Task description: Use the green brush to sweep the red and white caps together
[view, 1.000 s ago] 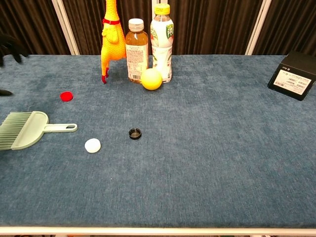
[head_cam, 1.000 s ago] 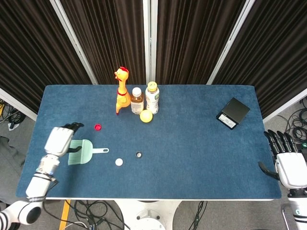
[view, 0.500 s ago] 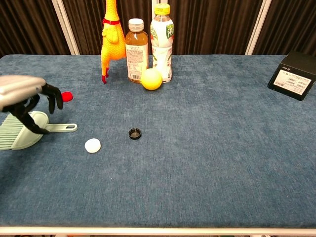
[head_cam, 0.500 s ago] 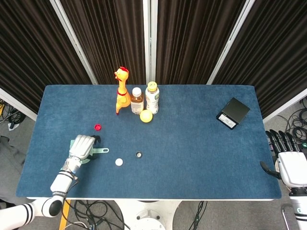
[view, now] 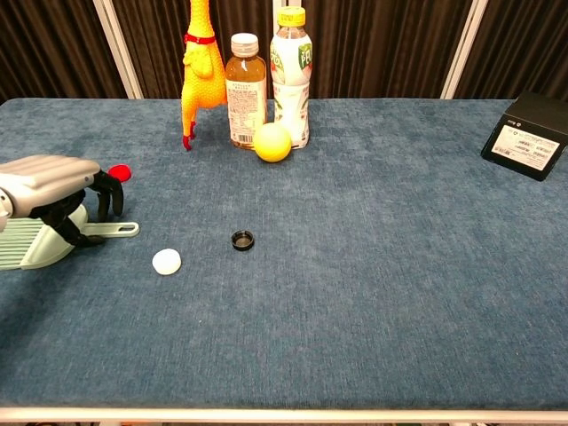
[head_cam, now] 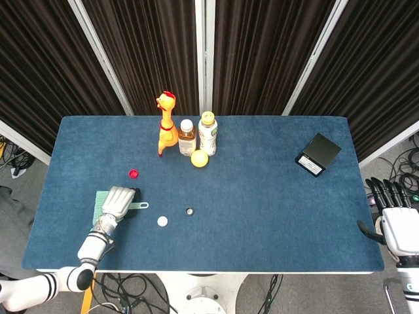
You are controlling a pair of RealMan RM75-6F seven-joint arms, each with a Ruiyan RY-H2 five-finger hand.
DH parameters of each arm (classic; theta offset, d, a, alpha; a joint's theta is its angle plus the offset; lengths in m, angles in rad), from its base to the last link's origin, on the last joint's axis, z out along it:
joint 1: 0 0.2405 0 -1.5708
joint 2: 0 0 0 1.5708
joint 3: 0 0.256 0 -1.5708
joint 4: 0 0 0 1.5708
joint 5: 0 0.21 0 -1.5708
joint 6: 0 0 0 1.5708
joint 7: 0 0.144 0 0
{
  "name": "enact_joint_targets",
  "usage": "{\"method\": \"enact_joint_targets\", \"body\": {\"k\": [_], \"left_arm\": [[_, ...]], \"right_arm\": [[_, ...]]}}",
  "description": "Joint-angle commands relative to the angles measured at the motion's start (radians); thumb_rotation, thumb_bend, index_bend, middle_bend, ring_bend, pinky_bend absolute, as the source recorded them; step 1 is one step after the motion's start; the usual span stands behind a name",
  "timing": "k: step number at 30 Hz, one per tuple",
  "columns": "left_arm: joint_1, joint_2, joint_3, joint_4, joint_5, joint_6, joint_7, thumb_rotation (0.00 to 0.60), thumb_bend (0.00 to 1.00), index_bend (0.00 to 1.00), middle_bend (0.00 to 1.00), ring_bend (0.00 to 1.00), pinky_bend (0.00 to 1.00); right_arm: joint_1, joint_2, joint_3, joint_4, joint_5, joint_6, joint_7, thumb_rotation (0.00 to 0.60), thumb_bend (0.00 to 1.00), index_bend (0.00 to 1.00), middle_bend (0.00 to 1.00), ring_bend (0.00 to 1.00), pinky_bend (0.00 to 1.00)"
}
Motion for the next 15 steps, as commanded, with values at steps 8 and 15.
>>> {"method": "enact_joint_targets", "body": {"k": [8, 15], "left_arm": [[-0.015, 0.008, 0.02, -0.006, -0.028, -0.01, 0.032, 0.6, 0.31, 0.43, 0.48, 0.77, 0.84], [-0.02, 0.01, 0.037, -0.011, -0.037, 0.001, 0.061, 0.6, 0.31, 0.43, 0.48, 0.77, 0.84]], "right_arm": [[-0.004, -0.003, 0.002, 0.008, 0.002, -0.003, 0.005, 0.6, 0.15, 0.0, 0.06, 0.0, 0.0], [-0.008, -0.005, 0.003, 0.013, 0.004, -0.004, 0.011, 0.6, 0.15, 0.0, 0.06, 0.0, 0.0]]}}
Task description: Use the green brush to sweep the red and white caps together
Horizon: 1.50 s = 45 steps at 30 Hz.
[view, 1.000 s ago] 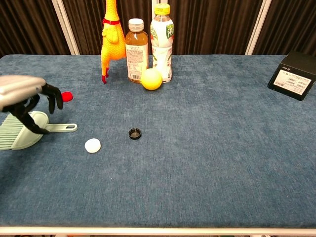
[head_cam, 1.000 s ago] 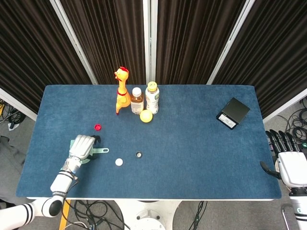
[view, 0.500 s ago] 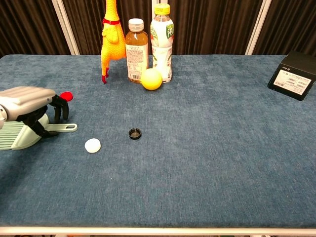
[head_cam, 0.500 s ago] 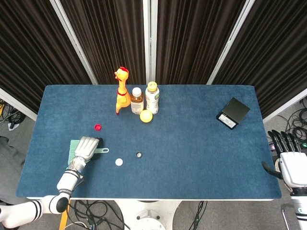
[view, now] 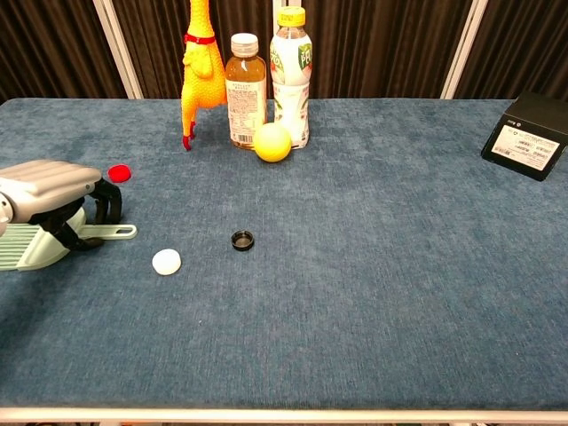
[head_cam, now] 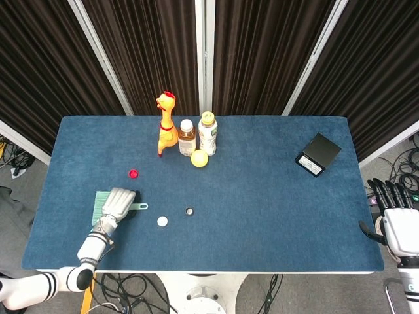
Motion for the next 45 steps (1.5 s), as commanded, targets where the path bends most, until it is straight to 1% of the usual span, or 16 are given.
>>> {"method": "enact_joint_targets", "body": {"k": [1, 4, 6, 11, 20, 24, 26, 29, 33, 39, 40, 42, 43, 45], "left_arm": [[-0.002, 0.0, 0.006, 0.001, -0.001, 0.005, 0.01, 0.6, 0.31, 0.43, 0.48, 0.77, 0.84], [-0.005, 0.0, 0.014, 0.006, -0.001, 0.011, 0.027, 0.6, 0.32, 0.43, 0.48, 0.77, 0.84], [-0.006, -0.001, 0.018, 0.009, 0.005, 0.014, 0.027, 0.6, 0.34, 0.45, 0.49, 0.77, 0.84], [0.001, 0.009, 0.023, 0.008, 0.049, 0.03, -0.022, 0.6, 0.4, 0.5, 0.53, 0.77, 0.84], [0.035, 0.088, 0.041, -0.006, 0.247, 0.128, -0.218, 0.6, 0.42, 0.51, 0.54, 0.76, 0.84], [0.025, 0.13, 0.041, 0.008, 0.318, 0.131, -0.32, 0.6, 0.42, 0.51, 0.55, 0.76, 0.84], [0.01, 0.144, 0.034, 0.034, 0.35, 0.116, -0.414, 0.6, 0.42, 0.51, 0.55, 0.75, 0.84], [-0.021, 0.136, 0.021, 0.126, 0.403, 0.107, -0.534, 0.6, 0.43, 0.51, 0.55, 0.73, 0.84], [-0.065, 0.089, 0.012, 0.283, 0.459, 0.098, -0.695, 0.6, 0.43, 0.51, 0.55, 0.67, 0.84], [-0.123, -0.022, 0.014, 0.561, 0.516, 0.1, -0.976, 0.6, 0.43, 0.51, 0.55, 0.66, 0.84], [-0.132, -0.047, 0.014, 0.613, 0.521, 0.102, -1.042, 0.6, 0.44, 0.51, 0.55, 0.66, 0.84], [-0.144, -0.085, 0.016, 0.688, 0.534, 0.117, -1.149, 0.6, 0.44, 0.51, 0.55, 0.66, 0.84], [-0.151, -0.108, 0.018, 0.733, 0.539, 0.124, -1.227, 0.6, 0.44, 0.51, 0.55, 0.65, 0.84], [-0.158, -0.141, 0.02, 0.796, 0.544, 0.133, -1.324, 0.6, 0.45, 0.51, 0.55, 0.64, 0.84]], "right_arm": [[-0.001, 0.0, 0.0, 0.001, 0.0, -0.001, 0.001, 0.6, 0.15, 0.0, 0.06, 0.0, 0.0], [-0.001, 0.0, 0.001, 0.001, -0.002, 0.0, 0.002, 0.6, 0.14, 0.0, 0.06, 0.0, 0.0], [-0.003, 0.0, 0.001, 0.002, -0.002, 0.001, 0.004, 0.6, 0.14, 0.0, 0.06, 0.0, 0.0], [-0.007, -0.001, 0.002, 0.005, -0.003, 0.006, 0.011, 0.6, 0.14, 0.0, 0.06, 0.0, 0.0], [-0.021, 0.003, 0.002, 0.008, -0.015, 0.03, 0.025, 0.6, 0.14, 0.0, 0.07, 0.0, 0.0], [-0.024, 0.005, 0.002, 0.009, -0.02, 0.036, 0.036, 0.6, 0.15, 0.0, 0.07, 0.0, 0.01], [-0.026, 0.008, 0.002, 0.007, -0.024, 0.039, 0.045, 0.6, 0.15, 0.0, 0.07, 0.0, 0.01], [-0.027, 0.015, 0.002, 0.001, -0.029, 0.042, 0.041, 0.6, 0.15, 0.0, 0.07, 0.0, 0.01], [-0.033, 0.03, 0.002, -0.019, -0.032, 0.051, 0.028, 0.6, 0.15, 0.0, 0.07, 0.0, 0.01], [-0.045, 0.044, 0.002, -0.051, -0.032, 0.066, 0.002, 0.6, 0.15, 0.0, 0.07, 0.0, 0.01], [-0.047, 0.047, 0.001, -0.058, -0.033, 0.067, -0.002, 0.6, 0.15, 0.0, 0.07, 0.0, 0.01], [-0.049, 0.051, 0.001, -0.066, -0.032, 0.068, -0.007, 0.6, 0.15, 0.0, 0.07, 0.0, 0.01], [-0.051, 0.054, 0.001, -0.072, -0.03, 0.069, -0.008, 0.6, 0.15, 0.0, 0.07, 0.0, 0.01], [-0.053, 0.061, 0.0, -0.082, -0.027, 0.067, -0.011, 0.6, 0.15, 0.0, 0.07, 0.0, 0.01]]}}
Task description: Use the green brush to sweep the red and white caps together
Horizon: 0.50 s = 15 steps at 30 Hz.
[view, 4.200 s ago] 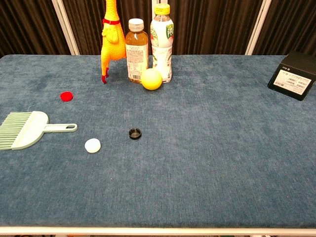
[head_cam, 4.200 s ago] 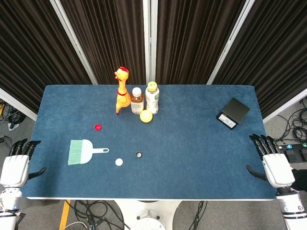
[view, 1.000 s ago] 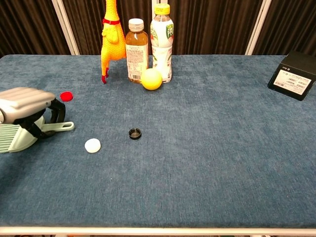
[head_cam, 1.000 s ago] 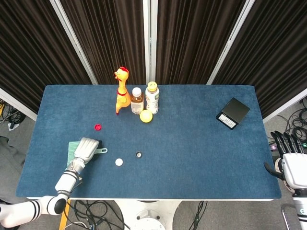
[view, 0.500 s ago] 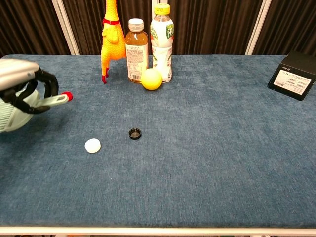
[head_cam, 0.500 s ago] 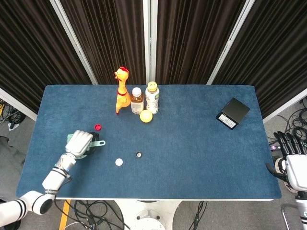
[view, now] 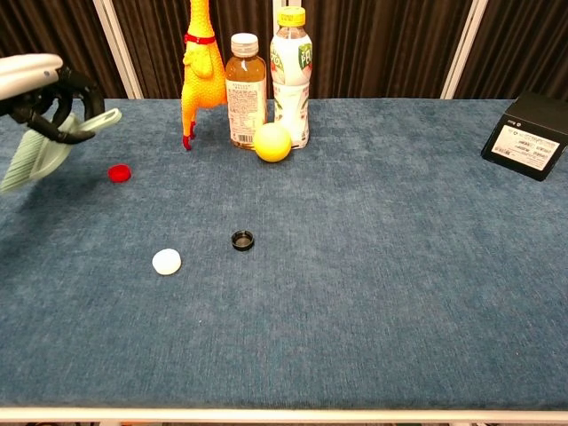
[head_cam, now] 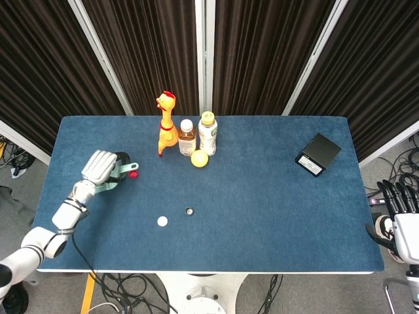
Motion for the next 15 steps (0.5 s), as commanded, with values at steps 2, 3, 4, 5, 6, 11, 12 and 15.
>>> {"method": "enact_joint_targets", "body": {"k": [2, 3, 4, 5, 6, 11, 12, 15], "left_arm": [[-0.055, -0.142, 0.018, 0.231, 0.056, 0.023, -0.306, 0.6, 0.45, 0.51, 0.55, 0.64, 0.84], [-0.061, -0.154, 0.026, 0.259, 0.063, 0.019, -0.326, 0.6, 0.45, 0.51, 0.55, 0.63, 0.84], [-0.069, -0.17, 0.037, 0.293, 0.072, 0.013, -0.347, 0.6, 0.45, 0.51, 0.55, 0.63, 0.84], [-0.075, -0.18, 0.045, 0.316, 0.078, 0.005, -0.361, 0.6, 0.45, 0.51, 0.55, 0.63, 0.84], [-0.08, -0.19, 0.052, 0.336, 0.083, -0.002, -0.373, 0.6, 0.45, 0.51, 0.55, 0.63, 0.84], [-0.103, -0.236, 0.074, 0.415, 0.092, -0.048, -0.44, 0.6, 0.45, 0.51, 0.55, 0.62, 0.84], [-0.105, -0.242, 0.075, 0.421, 0.091, -0.055, -0.457, 0.6, 0.45, 0.51, 0.54, 0.62, 0.84], [-0.112, -0.262, 0.075, 0.432, 0.084, -0.065, -0.518, 0.6, 0.45, 0.51, 0.54, 0.62, 0.84]], "right_arm": [[-0.006, 0.015, -0.002, -0.019, 0.005, 0.0, -0.012, 0.6, 0.15, 0.0, 0.07, 0.0, 0.01], [-0.007, 0.017, -0.001, -0.023, 0.005, 0.002, -0.016, 0.6, 0.15, 0.0, 0.07, 0.0, 0.01], [-0.009, 0.019, -0.001, -0.029, 0.004, 0.004, -0.02, 0.6, 0.15, 0.0, 0.07, 0.0, 0.01], [-0.009, 0.02, 0.0, -0.033, 0.004, 0.005, -0.023, 0.6, 0.15, 0.0, 0.07, 0.0, 0.01], [-0.01, 0.022, 0.0, -0.038, 0.004, 0.005, -0.027, 0.6, 0.15, 0.0, 0.07, 0.0, 0.01], [-0.013, 0.032, -0.001, -0.064, 0.003, 0.006, -0.049, 0.6, 0.15, 0.0, 0.07, 0.0, 0.01], [-0.014, 0.033, -0.001, -0.067, 0.004, 0.007, -0.051, 0.6, 0.15, 0.0, 0.07, 0.0, 0.01], [-0.015, 0.035, 0.0, -0.075, 0.007, 0.005, -0.06, 0.6, 0.15, 0.0, 0.07, 0.0, 0.01]]}}
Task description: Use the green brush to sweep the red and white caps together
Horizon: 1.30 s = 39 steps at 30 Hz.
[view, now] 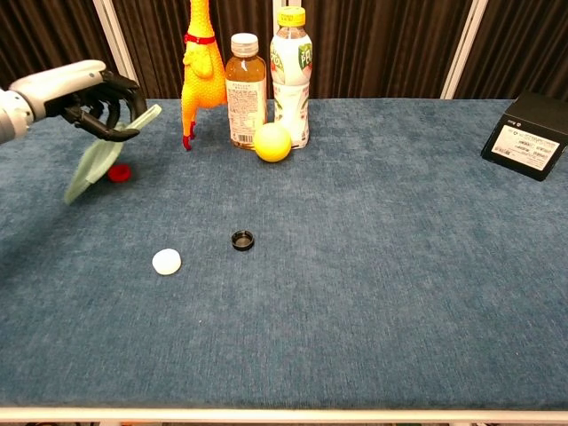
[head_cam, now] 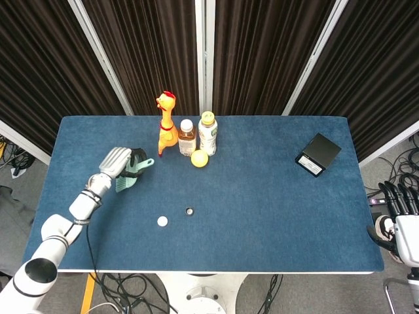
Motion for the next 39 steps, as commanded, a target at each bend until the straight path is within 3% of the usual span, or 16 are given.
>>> {"method": "enact_joint_targets", "body": {"k": [1, 12, 30, 34, 39], "left_arm": [[-0.015, -0.029, 0.009, 0.019, 0.0, -0.018, -0.071, 0.6, 0.45, 0.51, 0.55, 0.62, 0.84], [-0.055, -0.069, 0.05, 0.048, 0.03, -0.028, -0.204, 0.6, 0.45, 0.52, 0.55, 0.62, 0.84], [-0.095, -0.028, 0.168, -0.131, 0.179, 0.296, -0.293, 0.6, 0.45, 0.52, 0.55, 0.62, 0.83], [-0.105, 0.002, 0.16, -0.164, 0.176, 0.32, -0.256, 0.6, 0.45, 0.52, 0.55, 0.62, 0.83], [-0.108, 0.008, 0.117, -0.163, 0.119, 0.259, -0.239, 0.6, 0.45, 0.52, 0.55, 0.61, 0.83]], "right_arm": [[0.001, 0.001, 0.001, -0.006, 0.002, -0.003, -0.007, 0.6, 0.15, 0.0, 0.07, 0.0, 0.01], [-0.001, 0.007, 0.003, -0.034, 0.012, -0.008, -0.039, 0.6, 0.15, 0.0, 0.07, 0.0, 0.01], [-0.002, 0.006, 0.007, -0.042, 0.005, -0.005, -0.049, 0.6, 0.15, 0.0, 0.07, 0.0, 0.01], [-0.007, 0.004, 0.007, -0.036, 0.003, 0.002, -0.042, 0.6, 0.15, 0.0, 0.07, 0.0, 0.01], [-0.008, 0.003, 0.006, -0.029, 0.001, 0.003, -0.035, 0.6, 0.15, 0.0, 0.07, 0.0, 0.01]]}}
